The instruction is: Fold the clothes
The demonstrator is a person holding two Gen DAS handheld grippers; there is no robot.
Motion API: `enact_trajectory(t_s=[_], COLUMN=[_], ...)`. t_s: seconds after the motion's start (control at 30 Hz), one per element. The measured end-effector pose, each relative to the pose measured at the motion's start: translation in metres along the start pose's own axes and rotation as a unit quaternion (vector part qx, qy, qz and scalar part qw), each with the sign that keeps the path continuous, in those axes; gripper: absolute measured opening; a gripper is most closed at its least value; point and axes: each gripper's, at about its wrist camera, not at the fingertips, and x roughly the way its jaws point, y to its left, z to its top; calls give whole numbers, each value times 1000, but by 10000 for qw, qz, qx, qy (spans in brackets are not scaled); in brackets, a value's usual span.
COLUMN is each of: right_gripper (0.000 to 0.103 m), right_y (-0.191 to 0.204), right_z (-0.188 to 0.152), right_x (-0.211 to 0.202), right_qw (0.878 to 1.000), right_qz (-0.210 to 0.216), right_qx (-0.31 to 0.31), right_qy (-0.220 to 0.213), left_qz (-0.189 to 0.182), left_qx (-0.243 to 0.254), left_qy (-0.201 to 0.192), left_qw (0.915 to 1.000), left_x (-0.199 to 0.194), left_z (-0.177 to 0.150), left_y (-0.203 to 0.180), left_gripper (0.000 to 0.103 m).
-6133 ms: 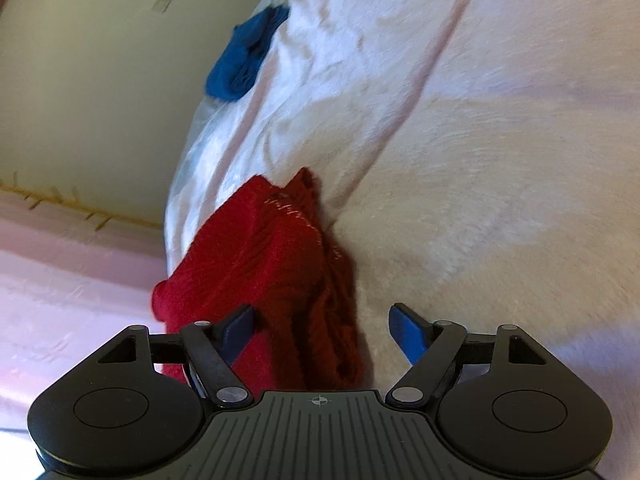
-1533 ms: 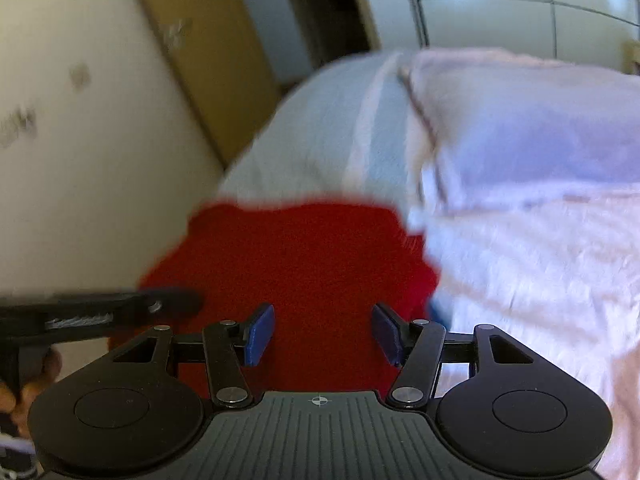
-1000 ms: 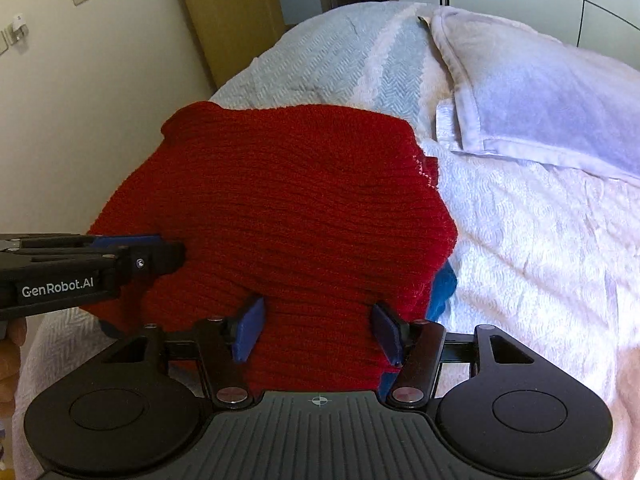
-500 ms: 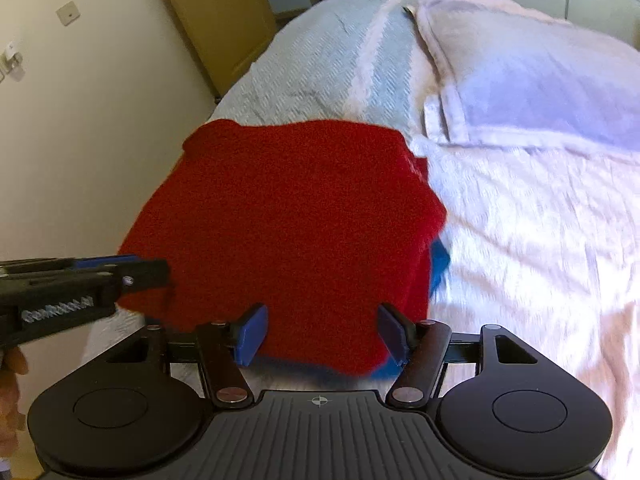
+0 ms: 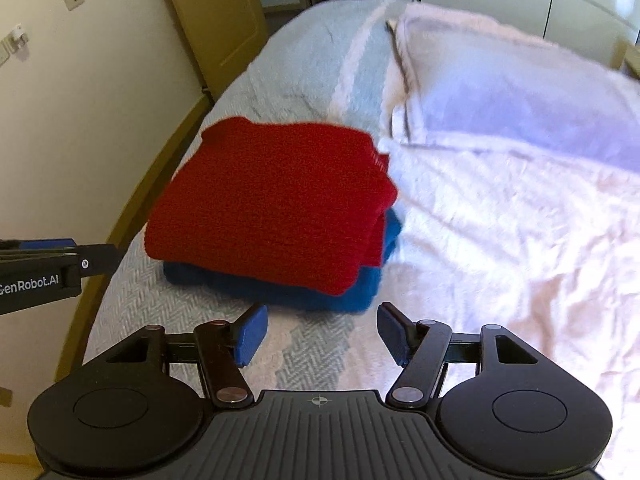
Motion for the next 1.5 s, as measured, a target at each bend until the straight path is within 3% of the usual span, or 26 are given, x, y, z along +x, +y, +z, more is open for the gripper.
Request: enact_trajectory(t_s=[0.17, 0.47, 0.93, 1.5], right_gripper=[64, 64, 64, 64], right_y=[4, 2, 4, 21], right_z=[-5, -21, -55, -67], right_x=[-36, -87, -95, -101], right_qw=[9995, 9979, 9996, 9999], right_qz=[-154, 51, 143, -51], right_qx=[28, 71, 206, 52], right_qy=[-261, -647, -117, -106], left_qz=[-1, 57, 312, 445], left_qx=[-18, -45, 61, -37], left_qy=[-302, -493, -154, -265], left_qw=[9995, 9988, 9994, 9987], left_x=[-35, -76, -78, -91], left_z=[2, -7, -50, -65], left_y=[-4, -14, -27, -8], left_gripper=[49, 57, 59, 60])
